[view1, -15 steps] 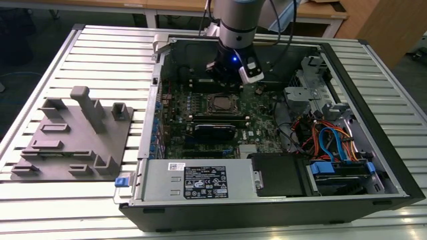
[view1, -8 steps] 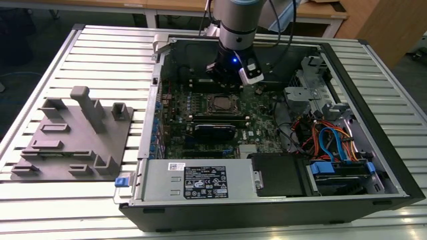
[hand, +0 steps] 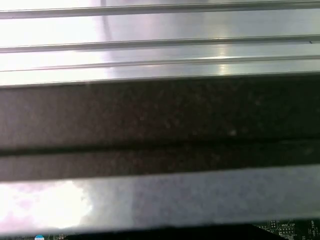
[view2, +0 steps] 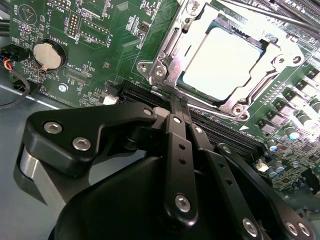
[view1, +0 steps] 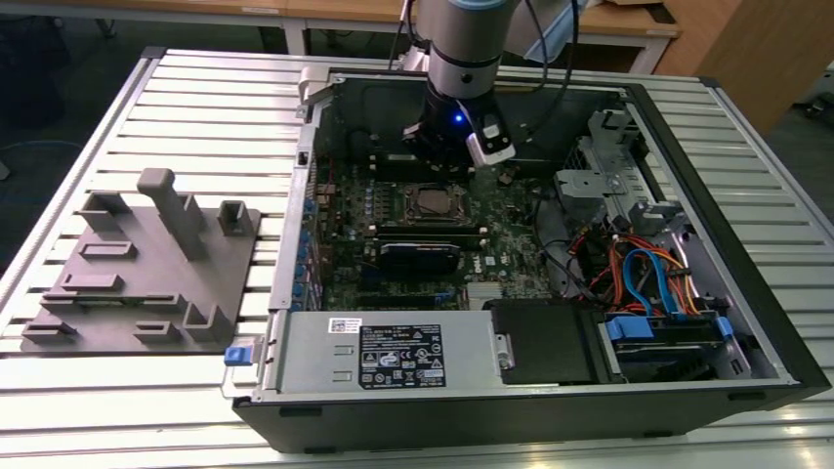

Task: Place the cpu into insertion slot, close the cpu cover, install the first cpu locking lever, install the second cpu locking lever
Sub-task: 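Install the first cpu locking lever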

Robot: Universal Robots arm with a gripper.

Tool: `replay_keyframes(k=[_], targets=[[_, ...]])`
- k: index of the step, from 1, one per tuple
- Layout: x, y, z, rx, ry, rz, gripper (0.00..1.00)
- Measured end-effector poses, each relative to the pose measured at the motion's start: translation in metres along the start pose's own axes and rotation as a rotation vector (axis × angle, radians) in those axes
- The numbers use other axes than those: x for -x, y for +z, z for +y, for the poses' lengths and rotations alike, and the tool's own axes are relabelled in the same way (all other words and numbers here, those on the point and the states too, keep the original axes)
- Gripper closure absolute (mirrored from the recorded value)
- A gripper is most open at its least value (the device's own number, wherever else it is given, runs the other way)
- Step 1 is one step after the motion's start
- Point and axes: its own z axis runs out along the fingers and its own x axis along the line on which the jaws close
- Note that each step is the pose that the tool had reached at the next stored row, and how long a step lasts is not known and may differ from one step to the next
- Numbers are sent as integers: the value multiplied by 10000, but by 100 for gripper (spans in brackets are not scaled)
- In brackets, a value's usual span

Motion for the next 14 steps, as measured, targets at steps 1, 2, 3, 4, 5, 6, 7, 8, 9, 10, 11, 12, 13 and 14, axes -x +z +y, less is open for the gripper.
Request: replay_keyframes(k=[1,2,3,4,5,6,7,8,9,10,11,12,13,14], targets=[[0,0,0,2,0,0,90],[0,-1,0,3,0,-2,90],[0,-6,0,1,0,0,90],[0,-12,1,1,0,0,90],[0,-17,2,1,0,0,90],[0,-22,3,1,0,0,90],[1,-25,3,2,0,-1,90],[1,-27,4,2,0,-1,90],[1,-28,4,3,0,-1,90],[2,-28,4,4,-1,-1,90],[7,-29,4,2,-3,0,90],[11,-29,4,0,-2,0,90],[11,-29,4,1,0,0,90],[12,-29,4,1,1,0,90]])
